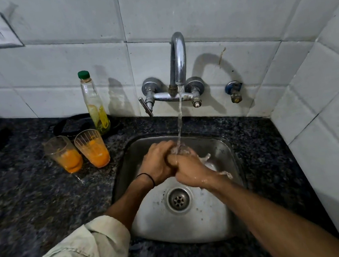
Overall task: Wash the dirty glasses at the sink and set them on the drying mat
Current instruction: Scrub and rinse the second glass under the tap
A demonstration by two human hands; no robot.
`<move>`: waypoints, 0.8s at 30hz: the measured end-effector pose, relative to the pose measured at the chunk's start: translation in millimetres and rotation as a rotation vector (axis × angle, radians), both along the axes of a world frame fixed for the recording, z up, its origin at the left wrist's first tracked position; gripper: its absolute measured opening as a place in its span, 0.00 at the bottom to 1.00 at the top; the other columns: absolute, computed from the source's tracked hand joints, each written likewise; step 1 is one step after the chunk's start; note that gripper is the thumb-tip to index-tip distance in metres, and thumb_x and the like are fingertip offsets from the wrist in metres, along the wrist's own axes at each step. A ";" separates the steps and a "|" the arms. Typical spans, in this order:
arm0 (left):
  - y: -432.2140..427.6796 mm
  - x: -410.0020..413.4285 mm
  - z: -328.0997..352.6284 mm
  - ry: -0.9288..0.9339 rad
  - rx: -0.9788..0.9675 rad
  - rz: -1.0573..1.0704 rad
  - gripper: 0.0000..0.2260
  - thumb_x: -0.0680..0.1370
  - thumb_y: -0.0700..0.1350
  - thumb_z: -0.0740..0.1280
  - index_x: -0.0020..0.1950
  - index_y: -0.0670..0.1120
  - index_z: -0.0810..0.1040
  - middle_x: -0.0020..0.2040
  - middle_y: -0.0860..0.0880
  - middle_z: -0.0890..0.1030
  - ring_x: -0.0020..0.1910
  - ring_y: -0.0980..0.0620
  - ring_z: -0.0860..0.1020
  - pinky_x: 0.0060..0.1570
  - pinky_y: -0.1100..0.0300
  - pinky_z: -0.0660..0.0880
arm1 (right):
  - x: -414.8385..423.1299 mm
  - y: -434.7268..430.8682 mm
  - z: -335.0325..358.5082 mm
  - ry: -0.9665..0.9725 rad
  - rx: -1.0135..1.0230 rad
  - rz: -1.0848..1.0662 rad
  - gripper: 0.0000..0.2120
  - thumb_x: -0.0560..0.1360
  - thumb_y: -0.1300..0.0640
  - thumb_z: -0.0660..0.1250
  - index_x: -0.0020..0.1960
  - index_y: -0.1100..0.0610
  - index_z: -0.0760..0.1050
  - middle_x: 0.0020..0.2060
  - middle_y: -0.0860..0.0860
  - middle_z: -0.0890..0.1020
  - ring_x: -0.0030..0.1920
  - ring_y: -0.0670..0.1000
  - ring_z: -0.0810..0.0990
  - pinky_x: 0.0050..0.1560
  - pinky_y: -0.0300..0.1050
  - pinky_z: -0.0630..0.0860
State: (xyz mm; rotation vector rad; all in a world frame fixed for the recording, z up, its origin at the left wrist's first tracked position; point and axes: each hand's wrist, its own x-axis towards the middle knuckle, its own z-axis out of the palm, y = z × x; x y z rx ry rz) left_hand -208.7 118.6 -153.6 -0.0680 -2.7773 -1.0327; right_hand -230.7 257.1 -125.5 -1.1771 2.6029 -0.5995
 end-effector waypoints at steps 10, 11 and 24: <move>-11.2 12.9 -6.7 -0.173 0.220 0.069 0.24 0.60 0.41 0.79 0.54 0.50 0.78 0.47 0.54 0.82 0.47 0.58 0.80 0.45 0.65 0.74 | 10.3 15.7 -20.0 0.230 -0.145 -0.048 0.19 0.68 0.70 0.64 0.53 0.55 0.84 0.55 0.51 0.81 0.59 0.52 0.74 0.68 0.51 0.67; -10.0 13.1 -7.0 -0.190 0.230 0.051 0.25 0.59 0.41 0.78 0.54 0.51 0.78 0.47 0.53 0.82 0.47 0.56 0.81 0.46 0.61 0.76 | 0.0 23.4 -26.6 0.297 -0.062 0.053 0.22 0.67 0.70 0.64 0.55 0.54 0.83 0.57 0.50 0.82 0.63 0.52 0.74 0.72 0.54 0.64; 15.5 -2.9 25.4 -0.468 -0.731 0.003 0.26 0.67 0.50 0.77 0.63 0.52 0.74 0.59 0.49 0.78 0.62 0.45 0.73 0.58 0.46 0.72 | 43.5 -22.1 -42.6 -1.001 -1.138 -0.968 0.10 0.77 0.56 0.63 0.45 0.57 0.82 0.40 0.52 0.86 0.42 0.51 0.82 0.45 0.44 0.76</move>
